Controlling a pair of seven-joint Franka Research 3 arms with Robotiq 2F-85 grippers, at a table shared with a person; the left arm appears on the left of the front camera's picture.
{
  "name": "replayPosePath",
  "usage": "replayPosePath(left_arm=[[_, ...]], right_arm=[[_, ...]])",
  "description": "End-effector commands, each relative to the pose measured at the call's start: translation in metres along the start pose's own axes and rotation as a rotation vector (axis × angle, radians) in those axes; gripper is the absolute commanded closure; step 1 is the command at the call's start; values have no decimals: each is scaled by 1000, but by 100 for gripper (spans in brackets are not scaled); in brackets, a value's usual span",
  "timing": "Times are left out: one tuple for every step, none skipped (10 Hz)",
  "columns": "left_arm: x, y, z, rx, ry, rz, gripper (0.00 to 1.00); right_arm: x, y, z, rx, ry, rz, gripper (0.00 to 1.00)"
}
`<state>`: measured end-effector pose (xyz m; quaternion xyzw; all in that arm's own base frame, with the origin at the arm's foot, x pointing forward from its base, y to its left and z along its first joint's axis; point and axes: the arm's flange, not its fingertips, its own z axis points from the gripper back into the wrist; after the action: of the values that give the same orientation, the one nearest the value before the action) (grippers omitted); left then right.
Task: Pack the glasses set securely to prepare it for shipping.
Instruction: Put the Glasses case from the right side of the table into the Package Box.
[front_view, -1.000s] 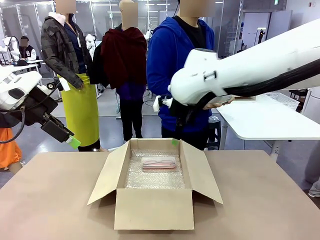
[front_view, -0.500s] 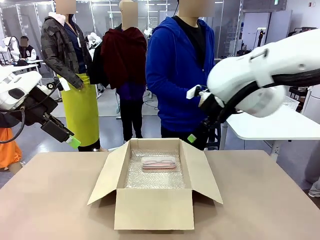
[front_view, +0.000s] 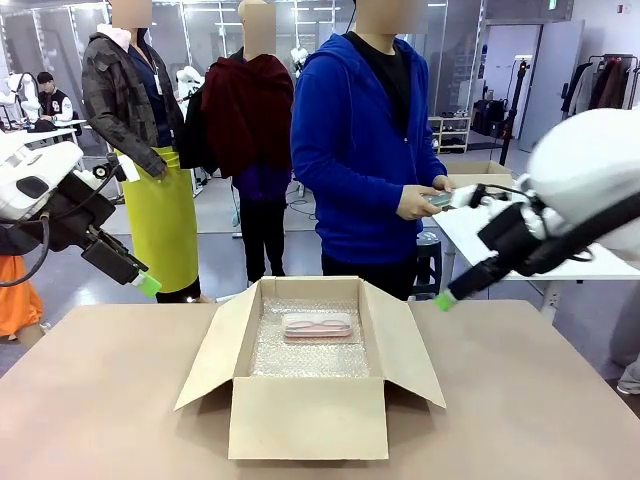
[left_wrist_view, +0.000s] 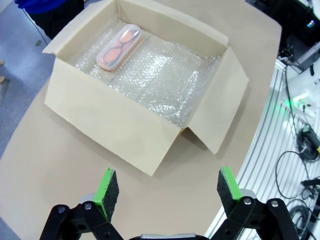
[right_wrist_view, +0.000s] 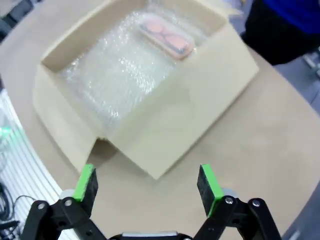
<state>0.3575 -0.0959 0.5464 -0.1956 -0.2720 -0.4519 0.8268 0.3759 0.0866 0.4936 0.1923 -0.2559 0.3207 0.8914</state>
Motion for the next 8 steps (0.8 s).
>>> replayPosePath(left_arm=[[-1, 2, 2, -17, -18, -23, 0], [-1, 2, 2, -17, -18, -23, 0], [-1, 2, 2, -17, -18, -23, 0], [-1, 2, 2, -17, -18, -23, 0], [-1, 2, 2, -17, -18, -23, 0], [-1, 2, 2, -17, -18, -23, 0], [-1, 2, 2, -17, -18, -23, 0], [-1, 2, 2, -17, -18, -23, 0]], right_arm=[[-15, 1, 31, -41, 36, -176, 0], [-22, 1, 45, -71, 56, -249, 0], [-27, 2, 54, -112, 60, -294, 0], [-27, 0, 54, -145, 55, -295, 0], [-25, -13, 42, -83, 42, -228, 0], [-25, -13, 42, -83, 42, -228, 0], [-25, -13, 42, -83, 42, -228, 0], [-25, -13, 42, -83, 42, -228, 0]])
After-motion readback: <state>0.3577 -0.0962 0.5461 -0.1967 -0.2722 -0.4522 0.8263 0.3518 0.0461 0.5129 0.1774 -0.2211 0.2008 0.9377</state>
